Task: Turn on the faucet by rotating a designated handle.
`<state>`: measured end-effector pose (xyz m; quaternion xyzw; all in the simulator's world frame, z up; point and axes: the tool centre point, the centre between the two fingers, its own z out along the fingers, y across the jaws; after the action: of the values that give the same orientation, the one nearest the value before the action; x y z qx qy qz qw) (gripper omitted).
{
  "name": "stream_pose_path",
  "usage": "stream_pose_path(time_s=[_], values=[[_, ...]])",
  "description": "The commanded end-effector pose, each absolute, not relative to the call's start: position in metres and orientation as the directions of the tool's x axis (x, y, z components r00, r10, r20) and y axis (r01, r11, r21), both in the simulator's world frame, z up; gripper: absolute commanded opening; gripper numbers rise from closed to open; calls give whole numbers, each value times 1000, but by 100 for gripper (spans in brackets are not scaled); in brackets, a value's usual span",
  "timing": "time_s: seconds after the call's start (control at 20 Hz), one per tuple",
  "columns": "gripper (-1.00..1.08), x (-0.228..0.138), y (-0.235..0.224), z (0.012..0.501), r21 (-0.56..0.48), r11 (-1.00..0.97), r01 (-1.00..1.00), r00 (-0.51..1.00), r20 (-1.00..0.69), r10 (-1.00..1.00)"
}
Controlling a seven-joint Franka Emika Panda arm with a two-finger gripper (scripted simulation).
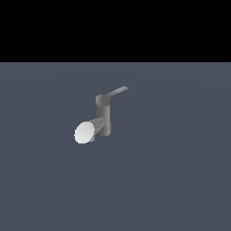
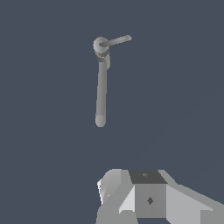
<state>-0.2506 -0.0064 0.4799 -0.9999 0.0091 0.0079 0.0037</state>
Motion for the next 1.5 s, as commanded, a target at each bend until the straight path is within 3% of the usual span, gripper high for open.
stream_pose_path(time_s=[0.0,0.85,1.45], values=[[-100,-251,-6,480,-7,-1000,-18,1000,-16,-18],[-100,-241,-2,466,28,-999,-30,998,-47,-31],[-100,-195,0,449,-26,-980,-198,979,-55,-196]])
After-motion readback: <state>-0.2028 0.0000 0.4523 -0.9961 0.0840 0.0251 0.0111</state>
